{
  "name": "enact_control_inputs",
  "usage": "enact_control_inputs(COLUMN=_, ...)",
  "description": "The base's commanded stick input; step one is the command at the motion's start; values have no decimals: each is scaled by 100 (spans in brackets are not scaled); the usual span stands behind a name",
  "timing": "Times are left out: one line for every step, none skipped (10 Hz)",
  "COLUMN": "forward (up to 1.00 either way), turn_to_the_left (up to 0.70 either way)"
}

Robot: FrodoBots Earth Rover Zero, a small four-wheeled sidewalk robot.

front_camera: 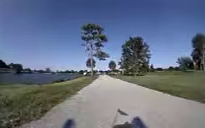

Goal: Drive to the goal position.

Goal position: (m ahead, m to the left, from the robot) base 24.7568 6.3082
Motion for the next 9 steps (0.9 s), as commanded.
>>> enact_control_inputs(forward=85, turn_to_the_left=0)
enact_control_inputs(forward=85, turn_to_the_left=0)
enact_control_inputs(forward=85, turn_to_the_left=0)
enact_control_inputs(forward=85, turn_to_the_left=0)
enact_control_inputs(forward=85, turn_to_the_left=0)
enact_control_inputs(forward=85, turn_to_the_left=0)
enact_control_inputs(forward=85, turn_to_the_left=0)
enact_control_inputs(forward=85, turn_to_the_left=0)
enact_control_inputs(forward=85, turn_to_the_left=0)
